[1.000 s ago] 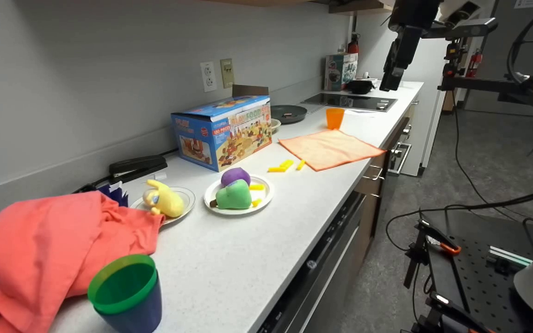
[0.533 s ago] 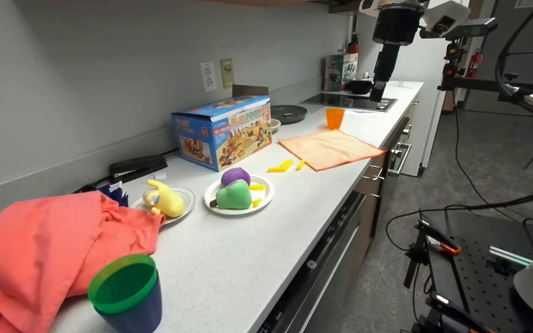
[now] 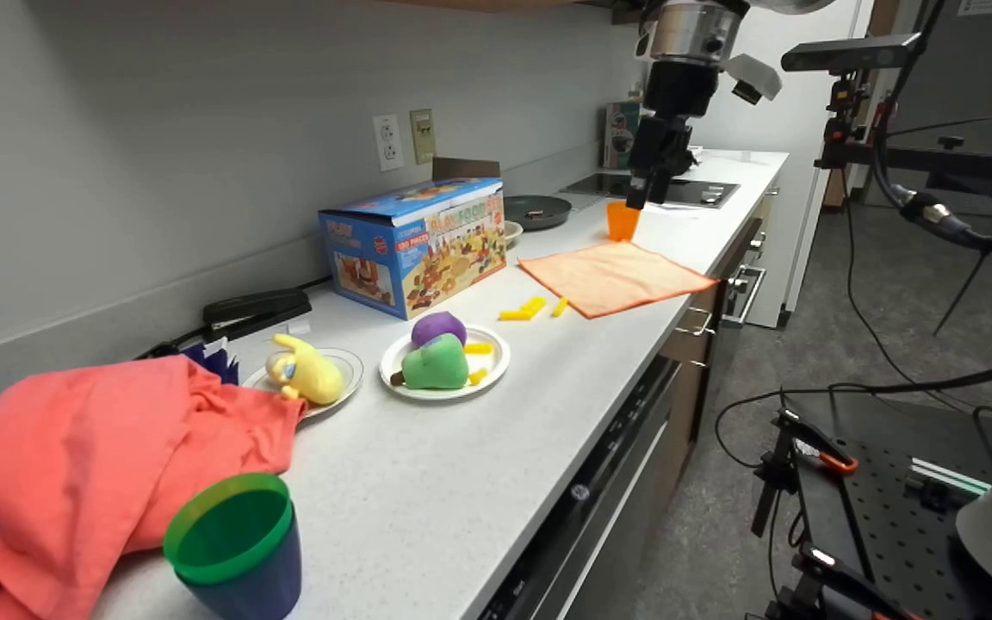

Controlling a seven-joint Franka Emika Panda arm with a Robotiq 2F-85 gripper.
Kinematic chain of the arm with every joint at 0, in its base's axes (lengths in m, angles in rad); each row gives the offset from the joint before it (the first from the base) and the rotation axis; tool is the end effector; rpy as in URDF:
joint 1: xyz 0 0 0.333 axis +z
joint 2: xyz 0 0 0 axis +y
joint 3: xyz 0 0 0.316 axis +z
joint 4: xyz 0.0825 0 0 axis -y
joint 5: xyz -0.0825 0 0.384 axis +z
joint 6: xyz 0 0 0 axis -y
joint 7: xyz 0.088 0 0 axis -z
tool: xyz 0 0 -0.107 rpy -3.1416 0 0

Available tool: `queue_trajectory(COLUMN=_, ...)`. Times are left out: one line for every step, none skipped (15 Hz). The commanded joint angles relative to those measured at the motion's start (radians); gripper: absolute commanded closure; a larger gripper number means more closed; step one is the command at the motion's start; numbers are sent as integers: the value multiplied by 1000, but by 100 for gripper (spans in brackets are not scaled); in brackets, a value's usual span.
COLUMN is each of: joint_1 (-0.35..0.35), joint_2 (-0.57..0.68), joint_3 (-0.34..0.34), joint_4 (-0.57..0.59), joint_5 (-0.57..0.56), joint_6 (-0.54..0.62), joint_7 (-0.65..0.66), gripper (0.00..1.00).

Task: Wipe the counter with the cloth

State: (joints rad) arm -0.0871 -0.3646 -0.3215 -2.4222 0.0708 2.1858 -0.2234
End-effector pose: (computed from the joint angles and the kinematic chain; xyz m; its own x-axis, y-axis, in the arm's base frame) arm 0.4082 -0.1785 0.4481 0.9663 -0.2159 0.1402 -0.1954 -0.9697 -0.1465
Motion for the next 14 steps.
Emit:
queue_trajectory(joint_1=-36, joint_2=115, joint_3=9, joint_4=88, joint_5=52, joint_6=11, joint_7=23, gripper=0)
queue_trajectory(joint_1=-40, joint_2=122, joint_3=10, joint_4=94, joint_5=64, joint_6=4, joint_7=15, gripper=0)
queue_trajectory(joint_1=-48, joint_2=84, joint_3=24, joint_4=51, joint_5=43, joint_6=12, joint_7=5, gripper=0)
queue_trajectory(joint_1=-51, joint_2=101, joint_3=24, joint_4=63, joint_5=50, joint_6=12, joint_7=5, gripper=0)
queue_trajectory(joint_1=-52, joint_2=111, joint_3=24, joint_4=70, joint_5=52, joint_6=12, joint_7=6, gripper=0)
queue_trajectory(joint_1=-52, joint_2=116, joint_3=24, joint_4=74, joint_5=54, joint_6=12, joint_7=6, gripper=0)
queue_trajectory(joint_1=-53, joint_2=117, joint_3=24, joint_4=75, joint_5=55, joint_6=12, joint_7=6, gripper=0)
queue_trajectory(joint_1=-53, joint_2=117, joint_3=24, joint_4=76, joint_5=55, joint_6=12, joint_7=6, gripper=0)
queue_trajectory(joint_1=-56, joint_2=124, joint_3=25, joint_4=76, joint_5=53, joint_6=21, joint_7=16, gripper=0)
queue_trajectory(joint_1=-60, joint_2=137, joint_3=23, joint_4=79, joint_5=59, joint_6=32, joint_7=27, gripper=0)
queue_trajectory(joint_1=-65, joint_2=152, joint_3=21, joint_4=85, joint_5=59, joint_6=47, joint_7=39, gripper=0)
queue_trajectory(joint_1=-72, joint_2=175, joint_3=18, joint_4=96, joint_5=64, joint_6=69, joint_7=57, gripper=0)
queue_trajectory(joint_1=-78, joint_2=198, joint_3=12, joint_4=106, joint_5=82, joint_6=94, joint_7=73, gripper=0)
queue_trajectory(joint_1=-86, joint_2=217, joint_3=10, joint_4=114, joint_5=92, joint_6=112, joint_7=92, gripper=0)
